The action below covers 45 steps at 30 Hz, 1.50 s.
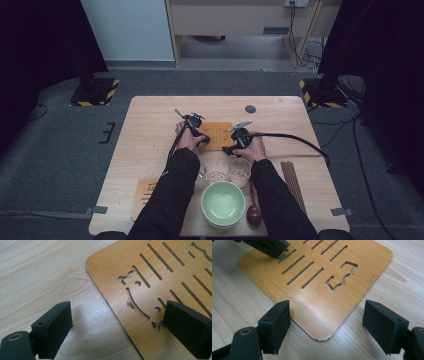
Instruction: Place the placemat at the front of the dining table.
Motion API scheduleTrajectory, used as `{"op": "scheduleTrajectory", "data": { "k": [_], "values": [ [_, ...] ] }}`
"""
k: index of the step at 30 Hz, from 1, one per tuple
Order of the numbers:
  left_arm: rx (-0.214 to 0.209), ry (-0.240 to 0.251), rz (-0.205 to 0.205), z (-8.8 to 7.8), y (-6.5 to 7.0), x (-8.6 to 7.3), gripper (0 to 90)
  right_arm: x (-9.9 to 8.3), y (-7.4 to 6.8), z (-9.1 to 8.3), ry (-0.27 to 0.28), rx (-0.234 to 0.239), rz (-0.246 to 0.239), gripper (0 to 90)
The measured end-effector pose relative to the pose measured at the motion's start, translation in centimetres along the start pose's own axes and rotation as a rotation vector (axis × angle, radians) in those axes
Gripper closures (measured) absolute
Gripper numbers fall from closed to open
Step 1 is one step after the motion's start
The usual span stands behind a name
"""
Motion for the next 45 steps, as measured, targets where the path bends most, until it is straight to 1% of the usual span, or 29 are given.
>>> {"op": "scheduleTrajectory", "data": {
  "k": [6, 8, 13, 17, 20, 25, 26, 30, 36, 39, 40, 41, 42, 43, 44, 45],
  "values": [
    [0.001, 0.006, -0.012, 0.1, -0.1, 0.0, 7.2, -0.1, -0.1, 0.0, 0.006, -0.001, -0.008, 23.1],
    [0.001, 0.007, -0.014, 0.2, -0.1, 0.0, 6.9, -0.1, -0.3, -0.1, 0.012, 0.012, -0.007, 23.1],
    [0.003, 0.008, -0.012, 0.2, -0.1, 0.1, 6.9, -0.1, -0.3, 0.0, 0.018, 0.013, -0.005, 23.3],
    [0.003, 0.008, -0.011, 0.2, -0.1, 0.1, 6.7, -0.1, -0.5, -0.1, 0.025, 0.036, 0.000, 24.6],
    [0.005, 0.009, -0.011, 0.2, -0.2, 0.1, 6.6, -0.1, -0.6, -0.1, 0.034, 0.042, -0.009, 25.2],
    [0.009, 0.010, -0.013, 0.3, -0.2, 0.1, 6.4, -0.2, -0.7, -0.2, 0.029, 0.049, -0.011, 25.2],
    [0.010, 0.010, -0.012, 0.3, -0.2, 0.1, 6.4, -0.2, -0.7, -0.2, 0.027, 0.051, -0.006, 25.2],
    [0.012, 0.011, -0.010, 0.3, -0.2, 0.2, 6.4, -0.3, -0.8, -0.3, 0.031, 0.053, -0.016, 25.6],
    [0.017, 0.012, -0.004, 0.3, -0.2, 0.2, 6.6, -0.2, -0.7, -0.3, 0.027, 0.052, -0.011, 26.2],
    [0.018, 0.014, 0.009, 0.2, -0.1, 0.3, 7.5, -0.2, -0.7, -0.3, 0.027, 0.047, -0.014, 26.7],
    [0.011, 0.014, 0.012, 0.1, 0.0, 0.3, 11.3, -0.2, -0.5, -0.3, 0.021, 0.031, -0.017, 26.7],
    [0.012, 0.013, 0.020, 0.0, -0.1, 0.4, 11.3, -0.2, -0.5, -0.3, 0.021, 0.031, -0.017, 26.7],
    [0.016, 0.021, 0.026, -0.3, -0.2, 0.6, 12.4, -0.1, -0.4, -0.6, 0.020, 0.019, -0.015, 26.9],
    [0.015, 0.027, 0.023, -0.5, -0.2, 0.7, 12.4, -0.1, -0.4, -0.6, 0.020, 0.019, -0.015, 26.9],
    [0.005, 0.045, 0.009, -1.1, -0.4, 1.0, 12.8, 0.2, -0.3, -0.9, 0.042, 0.016, -0.014, 27.4],
    [0.005, 0.045, 0.009, -1.1, -0.4, 1.0, 13.4, 0.2, -0.3, -0.9, 0.042, 0.016, -0.014, 27.4]
  ]
}}
Point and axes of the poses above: each handheld gripper's, and its own axes: z roughly forward along the jaws, x roughly out of its top, y roughly to its right, the point moved 4 cm from there along z, roughly forward along the jaws, and after that the axes turned 12 degrees about y, right-handed, at the moved point
